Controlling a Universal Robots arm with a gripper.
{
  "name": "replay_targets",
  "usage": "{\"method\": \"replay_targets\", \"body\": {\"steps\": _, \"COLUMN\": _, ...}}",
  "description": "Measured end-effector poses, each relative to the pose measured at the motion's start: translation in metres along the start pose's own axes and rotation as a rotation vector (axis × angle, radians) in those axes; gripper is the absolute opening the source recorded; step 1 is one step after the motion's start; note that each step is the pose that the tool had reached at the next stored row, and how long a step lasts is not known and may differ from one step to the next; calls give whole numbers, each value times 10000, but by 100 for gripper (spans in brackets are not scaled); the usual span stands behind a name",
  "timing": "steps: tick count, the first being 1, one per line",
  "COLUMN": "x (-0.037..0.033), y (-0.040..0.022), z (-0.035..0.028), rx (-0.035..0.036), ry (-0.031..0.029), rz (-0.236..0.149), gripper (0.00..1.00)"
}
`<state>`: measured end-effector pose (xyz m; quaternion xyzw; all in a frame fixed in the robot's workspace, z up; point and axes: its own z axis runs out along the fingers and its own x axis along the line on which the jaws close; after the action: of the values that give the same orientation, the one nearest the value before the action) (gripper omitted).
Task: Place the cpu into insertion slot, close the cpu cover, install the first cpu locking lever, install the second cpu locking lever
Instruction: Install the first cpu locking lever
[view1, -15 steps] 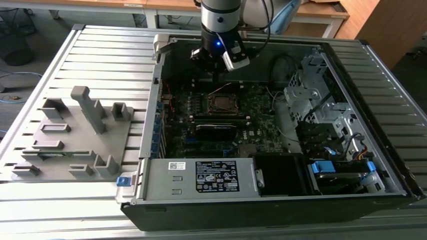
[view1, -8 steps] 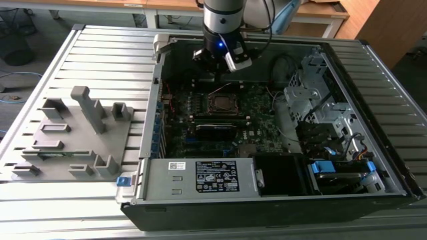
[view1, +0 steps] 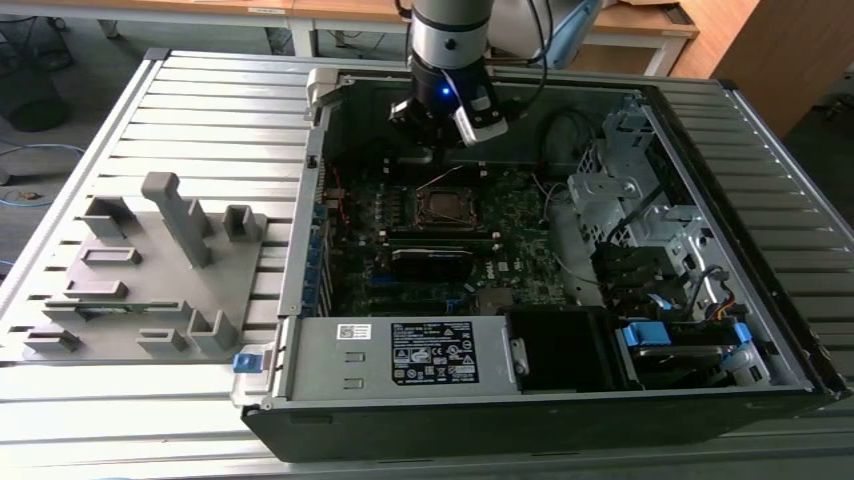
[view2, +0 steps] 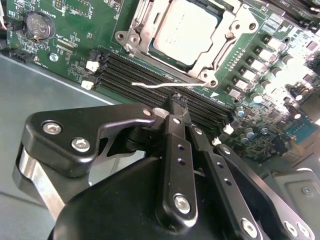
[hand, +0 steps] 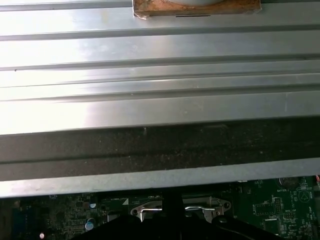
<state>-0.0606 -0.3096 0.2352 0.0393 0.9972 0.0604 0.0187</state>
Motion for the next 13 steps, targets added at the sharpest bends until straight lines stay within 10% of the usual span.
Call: {"method": "replay_targets", "body": {"steps": 13, "x": -7, "y": -19, "z": 20, "rx": -6, "ry": 1, "rz": -31, "gripper": 11}}
